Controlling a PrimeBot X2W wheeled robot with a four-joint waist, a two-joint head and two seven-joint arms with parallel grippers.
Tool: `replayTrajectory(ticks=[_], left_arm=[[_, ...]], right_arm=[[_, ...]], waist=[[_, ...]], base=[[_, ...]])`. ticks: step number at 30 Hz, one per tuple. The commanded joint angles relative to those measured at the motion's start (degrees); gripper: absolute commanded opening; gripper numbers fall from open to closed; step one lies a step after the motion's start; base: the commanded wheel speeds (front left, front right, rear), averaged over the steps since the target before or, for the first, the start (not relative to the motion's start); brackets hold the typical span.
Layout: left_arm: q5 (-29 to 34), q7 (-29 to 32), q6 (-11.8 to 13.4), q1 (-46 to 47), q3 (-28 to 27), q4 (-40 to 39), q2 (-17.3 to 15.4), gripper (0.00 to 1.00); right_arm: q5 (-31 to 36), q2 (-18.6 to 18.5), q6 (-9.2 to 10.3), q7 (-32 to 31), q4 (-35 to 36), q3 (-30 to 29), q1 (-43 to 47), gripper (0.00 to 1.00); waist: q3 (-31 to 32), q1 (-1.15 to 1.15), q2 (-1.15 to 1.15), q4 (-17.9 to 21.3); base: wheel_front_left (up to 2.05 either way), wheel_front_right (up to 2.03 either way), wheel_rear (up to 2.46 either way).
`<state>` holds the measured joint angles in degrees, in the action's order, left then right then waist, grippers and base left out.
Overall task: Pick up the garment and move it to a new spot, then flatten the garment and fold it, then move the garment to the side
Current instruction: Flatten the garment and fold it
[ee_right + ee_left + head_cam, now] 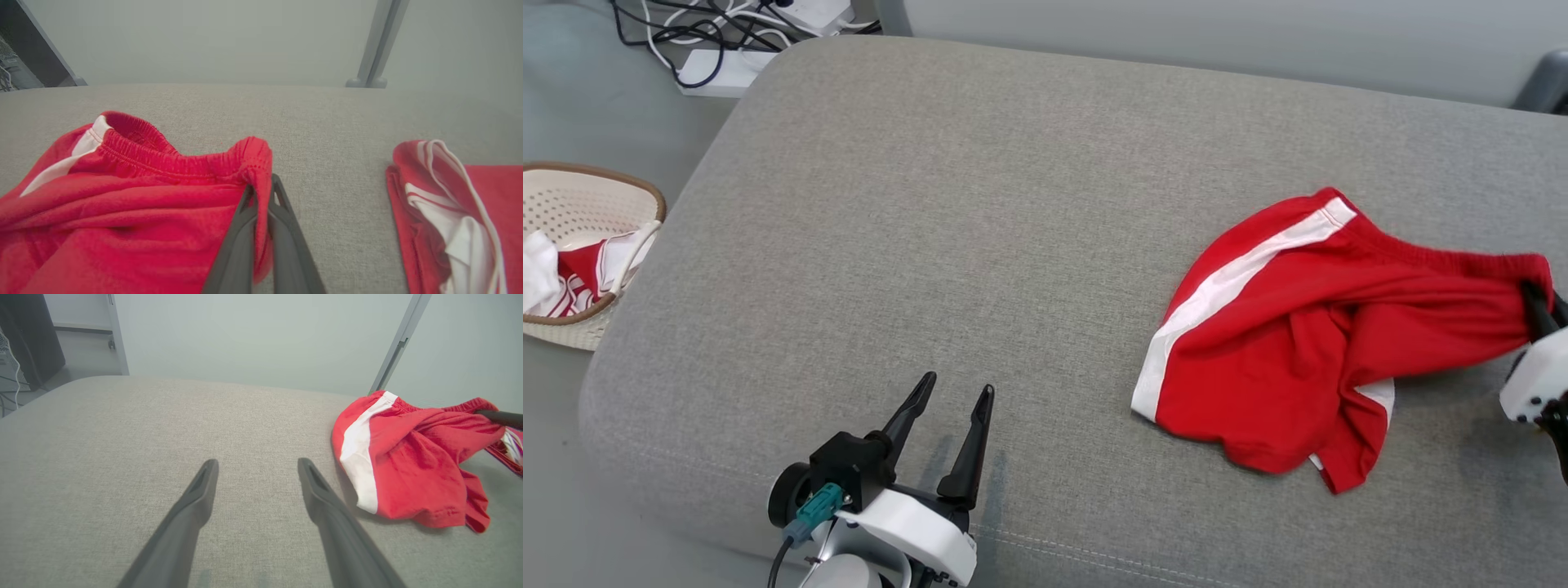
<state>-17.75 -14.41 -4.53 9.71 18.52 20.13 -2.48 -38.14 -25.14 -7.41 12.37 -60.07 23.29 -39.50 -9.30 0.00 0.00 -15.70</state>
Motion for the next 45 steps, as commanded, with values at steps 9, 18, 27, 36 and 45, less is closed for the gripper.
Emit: replayTrajectory(ticks=[9,18,27,36,45], left_arm=[[-0.8,-0.6,0.0,1.2,-1.1,-1.4,-0.4,1.00],[-1.7,-0.6,0.1,1.8,0.5,-1.5,-0.4,1.00],[-2.7,-0.6,0.4,2.7,2.1,-1.7,-0.4,1.00],[-3.7,-0.6,1.1,3.9,3.3,-2.3,-0.4,1.00],[-2.9,-0.6,1.1,4.8,2.9,-2.5,-0.4,1.00]], right_arm=[[0.5,-4.6,-0.08,-1.7,0.0,-0.5,4.1,1.00],[6.8,-6.2,-0.08,0.9,3.6,-3.7,-2.1,1.00],[8.2,-3.7,-0.08,-5.8,13.0,1.3,-5.1,1.00],[3.9,-6.4,-0.08,-12.6,16.1,3.7,-5.4,1.00],[-0.5,-6.6,-0.08,-14.0,15.9,3.7,-3.8,1.00]], waist=[[-0.1,0.00,0.00,2.2],[-1.5,0.00,0.00,1.3],[-4.3,0.00,0.00,-1.8],[-8.1,0.00,0.00,-5.6],[-9.1,0.00,0.00,-5.3]], base=[[0.00,0.00,0.00],[0.00,0.00,0.00],[0.00,0.00,0.00],[0.00,0.00,0.00],[0.00,0.00,0.00]])
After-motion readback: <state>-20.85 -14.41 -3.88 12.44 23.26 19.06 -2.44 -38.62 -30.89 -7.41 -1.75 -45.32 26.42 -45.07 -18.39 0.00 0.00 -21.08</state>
